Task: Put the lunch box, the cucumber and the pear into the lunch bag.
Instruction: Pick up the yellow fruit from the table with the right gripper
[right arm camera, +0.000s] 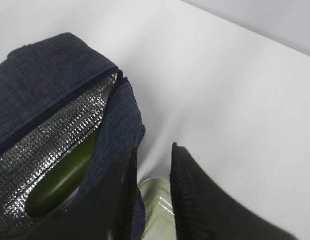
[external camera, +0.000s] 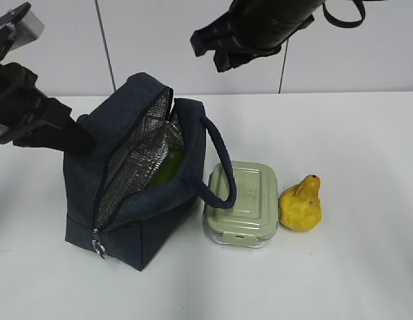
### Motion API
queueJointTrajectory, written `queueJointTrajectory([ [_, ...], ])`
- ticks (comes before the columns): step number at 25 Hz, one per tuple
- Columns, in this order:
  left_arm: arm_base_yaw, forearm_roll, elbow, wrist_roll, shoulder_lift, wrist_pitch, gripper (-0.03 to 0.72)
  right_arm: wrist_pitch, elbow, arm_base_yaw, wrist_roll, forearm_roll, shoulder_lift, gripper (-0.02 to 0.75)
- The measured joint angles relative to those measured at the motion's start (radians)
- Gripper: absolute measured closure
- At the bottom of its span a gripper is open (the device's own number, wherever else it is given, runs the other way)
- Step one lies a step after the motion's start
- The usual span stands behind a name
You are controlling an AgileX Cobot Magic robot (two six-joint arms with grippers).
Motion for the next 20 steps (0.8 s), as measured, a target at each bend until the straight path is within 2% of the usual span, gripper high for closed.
queueJointTrajectory([
  [4,0.0,0.0,0.0,0.0,0.0,0.0,0.686,0.033,0.014,0.0,0.013,-0.061,0.0,0.551],
  [10,0.001,0.0,0.0,0.0,0.0,0.001,0.686,-0.011,0.201,0.0,0.154,-0.38,-0.044,0.492],
  [12,0.001,0.0,0.0,0.0,0.0,0.001,0.686,-0.073,0.315,0.0,0.24,-0.436,-0.093,0.48],
  [14,0.001,0.0,0.0,0.0,0.0,0.001,0.686,-0.177,0.417,-0.008,0.288,-0.421,-0.15,0.478],
  [16,0.001,0.0,0.0,0.0,0.0,0.001,0.686,-0.293,0.508,-0.025,0.3,-0.334,-0.21,0.477],
  [20,0.001,0.011,0.0,0.0,0.0,0.002,0.686,-0.35,0.63,-0.082,0.184,-0.151,-0.274,0.5],
])
